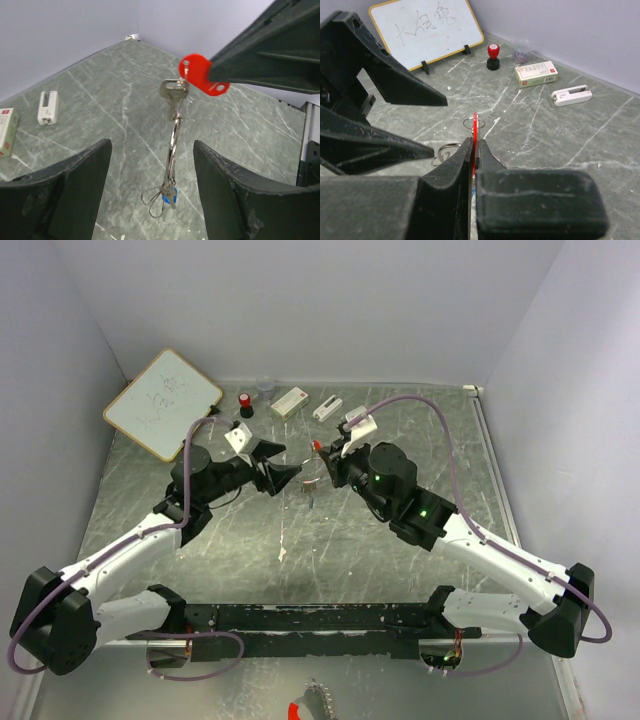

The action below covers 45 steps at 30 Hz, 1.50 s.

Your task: Remove the keys from the keyring

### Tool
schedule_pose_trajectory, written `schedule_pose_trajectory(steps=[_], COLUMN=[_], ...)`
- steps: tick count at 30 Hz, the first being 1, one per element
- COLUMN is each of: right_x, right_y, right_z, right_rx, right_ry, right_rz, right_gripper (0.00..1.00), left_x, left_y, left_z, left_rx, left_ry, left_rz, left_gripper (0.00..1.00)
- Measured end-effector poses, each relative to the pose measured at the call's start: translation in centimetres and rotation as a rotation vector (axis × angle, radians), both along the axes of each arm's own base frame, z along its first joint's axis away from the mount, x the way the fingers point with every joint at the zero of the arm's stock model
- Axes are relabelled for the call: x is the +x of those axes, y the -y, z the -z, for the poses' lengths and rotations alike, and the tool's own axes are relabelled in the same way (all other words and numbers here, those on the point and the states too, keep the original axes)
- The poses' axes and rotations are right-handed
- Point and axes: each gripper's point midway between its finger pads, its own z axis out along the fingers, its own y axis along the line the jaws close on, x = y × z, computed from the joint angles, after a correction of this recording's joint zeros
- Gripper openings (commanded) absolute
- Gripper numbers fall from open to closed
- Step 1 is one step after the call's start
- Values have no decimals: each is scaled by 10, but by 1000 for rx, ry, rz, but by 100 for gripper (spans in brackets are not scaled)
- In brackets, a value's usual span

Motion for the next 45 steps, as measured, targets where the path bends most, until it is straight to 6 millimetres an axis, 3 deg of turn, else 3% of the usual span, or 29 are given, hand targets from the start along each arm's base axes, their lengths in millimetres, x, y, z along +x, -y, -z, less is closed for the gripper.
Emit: schedule_pose_trajectory(steps=[4, 13, 20, 27, 31, 33, 45], right_x=[0, -1, -3, -5, -6, -6, 3], right_y=[-1, -4, -7, -9, -10, -10, 5], right_z=[-2, -4, -4, -4, -4, -4, 0], right_rx=[7, 17, 18, 18, 19, 18, 2], right_ry=[5, 9, 7, 7, 7, 7, 26], right_rz=[-3, -17, -32, -40, -44, -43, 48], right_gripper=[0, 0, 0, 0, 0, 0, 0], left_x=[-8, -10, -6, 2, 6, 9, 24], left_y=[13, 28, 39, 41, 43, 45, 36], left_z=[4, 11, 25, 21, 21, 23, 22], left_rx=[12, 15, 38, 24, 23, 27, 149], left_ry=[10, 19, 3, 31, 39, 35, 50], left_rz=[38, 70, 59, 17, 11, 12, -77], left_gripper=[90, 75, 70, 48, 18, 9, 7])
